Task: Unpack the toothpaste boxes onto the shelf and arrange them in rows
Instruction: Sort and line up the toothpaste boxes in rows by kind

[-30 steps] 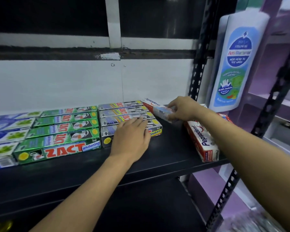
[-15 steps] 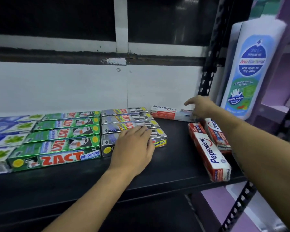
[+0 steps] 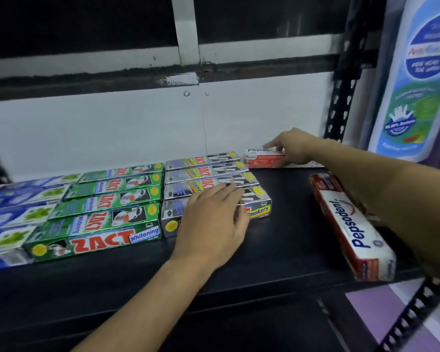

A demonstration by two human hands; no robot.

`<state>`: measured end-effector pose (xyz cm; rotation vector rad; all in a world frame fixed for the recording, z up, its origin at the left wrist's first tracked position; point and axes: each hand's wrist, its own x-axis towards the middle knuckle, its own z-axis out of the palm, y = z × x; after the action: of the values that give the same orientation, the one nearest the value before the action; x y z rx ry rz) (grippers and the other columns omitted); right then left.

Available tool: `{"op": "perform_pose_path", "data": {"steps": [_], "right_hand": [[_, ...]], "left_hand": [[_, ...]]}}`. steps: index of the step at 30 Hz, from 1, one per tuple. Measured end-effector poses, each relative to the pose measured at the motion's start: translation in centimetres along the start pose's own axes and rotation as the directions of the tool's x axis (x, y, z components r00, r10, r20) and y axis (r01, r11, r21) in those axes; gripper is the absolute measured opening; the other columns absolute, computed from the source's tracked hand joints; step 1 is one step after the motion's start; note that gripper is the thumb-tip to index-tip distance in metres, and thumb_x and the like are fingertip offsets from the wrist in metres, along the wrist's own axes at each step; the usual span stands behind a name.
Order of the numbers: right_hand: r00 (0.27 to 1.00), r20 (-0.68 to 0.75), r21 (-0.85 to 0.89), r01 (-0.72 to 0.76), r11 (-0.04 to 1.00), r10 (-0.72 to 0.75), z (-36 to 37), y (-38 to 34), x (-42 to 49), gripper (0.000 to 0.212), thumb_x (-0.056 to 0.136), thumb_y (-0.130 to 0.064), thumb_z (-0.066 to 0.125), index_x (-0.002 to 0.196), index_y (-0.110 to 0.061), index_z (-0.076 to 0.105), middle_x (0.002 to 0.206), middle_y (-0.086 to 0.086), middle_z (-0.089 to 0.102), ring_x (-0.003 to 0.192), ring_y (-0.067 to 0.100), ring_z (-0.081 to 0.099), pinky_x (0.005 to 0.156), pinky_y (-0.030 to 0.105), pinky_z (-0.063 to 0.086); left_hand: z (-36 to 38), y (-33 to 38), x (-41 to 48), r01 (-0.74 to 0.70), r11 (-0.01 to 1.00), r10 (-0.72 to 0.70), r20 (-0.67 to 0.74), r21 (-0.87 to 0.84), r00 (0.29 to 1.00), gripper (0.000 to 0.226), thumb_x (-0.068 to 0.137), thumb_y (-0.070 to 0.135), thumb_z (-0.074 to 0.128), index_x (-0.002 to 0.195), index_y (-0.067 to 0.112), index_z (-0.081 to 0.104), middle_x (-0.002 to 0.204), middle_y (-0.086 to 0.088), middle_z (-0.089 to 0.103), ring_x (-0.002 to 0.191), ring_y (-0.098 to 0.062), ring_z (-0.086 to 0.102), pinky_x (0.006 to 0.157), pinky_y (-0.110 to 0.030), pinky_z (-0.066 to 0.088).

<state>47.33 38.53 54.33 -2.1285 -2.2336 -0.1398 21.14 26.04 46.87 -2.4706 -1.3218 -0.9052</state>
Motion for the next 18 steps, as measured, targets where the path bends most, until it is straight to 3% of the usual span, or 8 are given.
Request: {"op": "perform_pose_path", "data": {"steps": [4, 12, 18], "right_hand": [[0.999, -0.048, 0.036, 0.025, 0.999, -0.023, 0.4, 0.2, 0.6, 0.071, 0.08, -0.011, 0.076, 0.143, -0.027, 0.049, 0.13, 0.005, 0.064, 0.12, 0.026, 0.055, 0.1, 0.03, 0.043], [0.989, -0.124, -0.015, 0.078, 0.997, -0.08, 1.2, -0.3, 1.5, 0.059, 0.086, -0.004, 0.058, 0.139, -0.031, 0.054, 0.133, 0.008, 0.06, 0.121, 0.03, 0.051, 0.097, 0.035, 0.045], [0.988, -0.132, -0.044, 0.074, 0.996, -0.079, 1.4, -0.5, 1.7, 0.058, 0.091, -0.004, 0.053, 0.143, -0.031, 0.049, 0.137, 0.01, 0.055, 0.125, 0.032, 0.047, 0.097, 0.036, 0.041]], "left_hand": [[0.2, -0.1, 0.0, 0.004, 1.0, -0.004, 0.019, -0.013, 1.0, 0.044, 0.092, 0.039, 0.043, 0.125, 0.023, 0.067, 0.132, 0.007, 0.064, 0.126, -0.013, 0.054, 0.104, -0.035, 0.038], [0.2, -0.1, 0.0, 0.003, 1.0, -0.002, 0.038, -0.017, 0.999, 0.051, 0.092, 0.046, 0.036, 0.128, 0.025, 0.065, 0.137, 0.01, 0.06, 0.131, -0.012, 0.051, 0.107, -0.033, 0.035], [0.2, -0.1, 0.1, 0.007, 1.0, -0.007, 0.042, -0.011, 0.999, 0.043, 0.093, 0.04, 0.045, 0.126, 0.024, 0.066, 0.135, 0.009, 0.062, 0.128, -0.013, 0.053, 0.107, -0.035, 0.038]]}}
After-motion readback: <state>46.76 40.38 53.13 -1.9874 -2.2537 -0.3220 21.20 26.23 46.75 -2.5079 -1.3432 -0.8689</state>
